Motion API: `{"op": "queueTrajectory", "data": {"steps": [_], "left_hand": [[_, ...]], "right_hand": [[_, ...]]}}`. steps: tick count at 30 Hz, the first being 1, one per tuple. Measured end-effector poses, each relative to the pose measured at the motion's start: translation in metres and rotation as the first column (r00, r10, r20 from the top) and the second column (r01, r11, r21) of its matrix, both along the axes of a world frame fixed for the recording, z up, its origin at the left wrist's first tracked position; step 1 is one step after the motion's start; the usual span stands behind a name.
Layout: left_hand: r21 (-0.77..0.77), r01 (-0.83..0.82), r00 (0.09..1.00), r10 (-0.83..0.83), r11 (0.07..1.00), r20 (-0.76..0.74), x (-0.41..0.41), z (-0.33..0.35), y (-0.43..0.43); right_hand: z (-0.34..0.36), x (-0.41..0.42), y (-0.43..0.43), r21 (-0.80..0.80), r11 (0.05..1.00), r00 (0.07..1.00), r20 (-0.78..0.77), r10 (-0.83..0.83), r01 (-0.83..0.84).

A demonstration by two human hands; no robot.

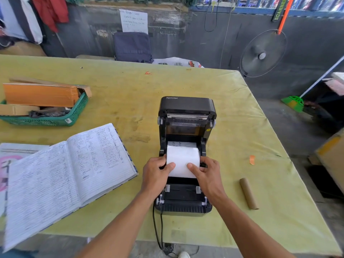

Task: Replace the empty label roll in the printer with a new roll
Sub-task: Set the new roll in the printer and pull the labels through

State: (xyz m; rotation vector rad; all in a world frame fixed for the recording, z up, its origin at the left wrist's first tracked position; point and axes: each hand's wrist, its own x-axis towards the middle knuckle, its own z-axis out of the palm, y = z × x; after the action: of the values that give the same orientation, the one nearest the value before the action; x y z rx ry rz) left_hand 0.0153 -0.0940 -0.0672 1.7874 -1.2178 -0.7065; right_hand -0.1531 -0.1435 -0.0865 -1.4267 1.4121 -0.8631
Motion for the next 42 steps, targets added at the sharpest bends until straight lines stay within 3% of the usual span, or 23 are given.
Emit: {"op": "queueTrajectory", "data": {"steps": [6, 13, 21, 28, 33, 42], "left_hand": [[0.006, -0.075, 0.994, 0.074, 0.997, 0.079, -0.003, 0.004, 0.003], [0.247, 0.062, 0.989, -0.092, 0.967, 0.115, 0.013, 0.036, -0.025], [0.248, 0.055, 0.975, -0.106, 0.967, 0.196, 0.017, 0.041, -0.041], [0.262, 0.171, 0.88, -0.267, 0.95, 0.393, 0.018, 0.038, -0.033], [0.207, 0.193, 0.771, -0.278, 0.959, 0.573, 0.014, 0.033, -0.023], [0.128, 0.29, 0.627, -0.289, 0.948, 0.724, 0.011, 0.02, -0.011]], "right_hand": [[0.008, 0.002, 0.003, -0.006, 1.0, 0.996, -0.083, -0.012, 0.012], [0.028, 0.004, -0.012, 0.03, 0.999, 0.957, -0.286, 0.051, -0.045], [0.05, 0.01, -0.021, 0.019, 0.985, 0.894, -0.417, 0.166, -0.174], [0.048, 0.018, -0.005, -0.101, 0.949, 0.751, -0.639, 0.169, -0.3], [0.041, 0.018, 0.012, -0.254, 0.911, 0.639, -0.769, 0.014, -0.324], [0.034, 0.012, 0.014, -0.355, 0.833, 0.645, -0.764, 0.003, -0.425]]}}
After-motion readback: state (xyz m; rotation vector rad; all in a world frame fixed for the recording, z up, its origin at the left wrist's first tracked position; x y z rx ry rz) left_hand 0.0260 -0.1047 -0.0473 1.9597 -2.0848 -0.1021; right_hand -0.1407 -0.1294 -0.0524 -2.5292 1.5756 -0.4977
